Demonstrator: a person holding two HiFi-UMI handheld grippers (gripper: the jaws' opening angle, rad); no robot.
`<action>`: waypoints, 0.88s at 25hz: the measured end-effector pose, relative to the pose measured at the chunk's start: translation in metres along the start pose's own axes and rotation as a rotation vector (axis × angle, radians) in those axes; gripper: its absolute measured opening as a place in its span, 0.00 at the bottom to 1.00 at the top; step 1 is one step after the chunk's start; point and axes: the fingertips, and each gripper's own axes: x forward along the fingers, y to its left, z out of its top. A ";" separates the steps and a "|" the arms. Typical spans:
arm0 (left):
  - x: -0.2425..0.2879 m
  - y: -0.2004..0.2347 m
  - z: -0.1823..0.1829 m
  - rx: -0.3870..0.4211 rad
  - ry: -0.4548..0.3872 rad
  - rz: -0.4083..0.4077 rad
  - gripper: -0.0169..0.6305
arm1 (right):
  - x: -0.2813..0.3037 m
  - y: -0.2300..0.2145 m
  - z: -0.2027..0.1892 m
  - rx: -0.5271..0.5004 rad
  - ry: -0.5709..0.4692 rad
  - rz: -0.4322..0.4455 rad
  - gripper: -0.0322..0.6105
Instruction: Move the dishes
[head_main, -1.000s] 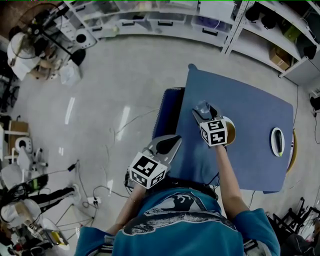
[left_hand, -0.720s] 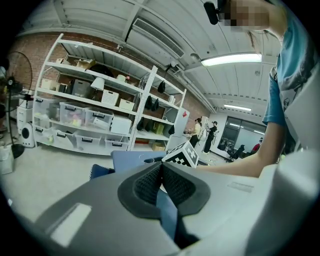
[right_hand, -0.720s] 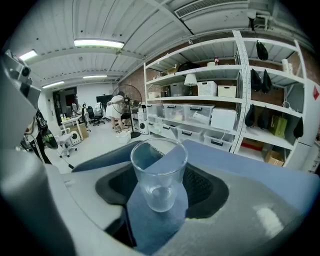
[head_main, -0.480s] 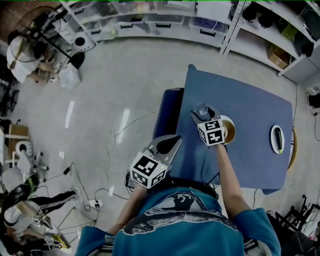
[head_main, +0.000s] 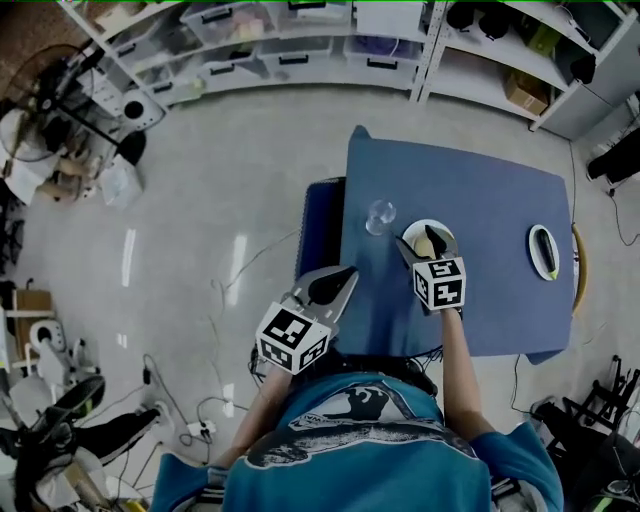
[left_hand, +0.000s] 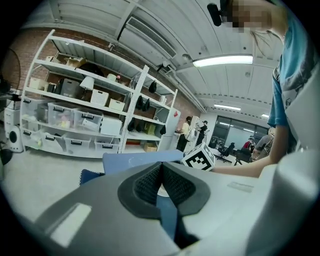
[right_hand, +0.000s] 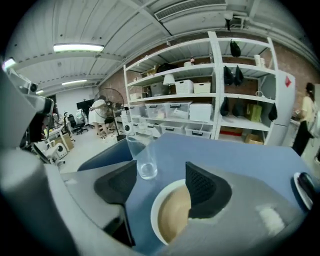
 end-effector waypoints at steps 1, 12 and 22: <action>0.003 -0.003 0.000 0.005 0.005 -0.018 0.05 | -0.007 -0.009 -0.007 0.032 -0.003 -0.032 0.52; 0.037 -0.036 -0.002 0.052 0.042 -0.183 0.05 | -0.061 -0.083 -0.092 0.359 0.026 -0.289 0.43; 0.043 -0.043 -0.005 0.058 0.059 -0.193 0.05 | -0.062 -0.086 -0.105 0.563 -0.039 -0.257 0.27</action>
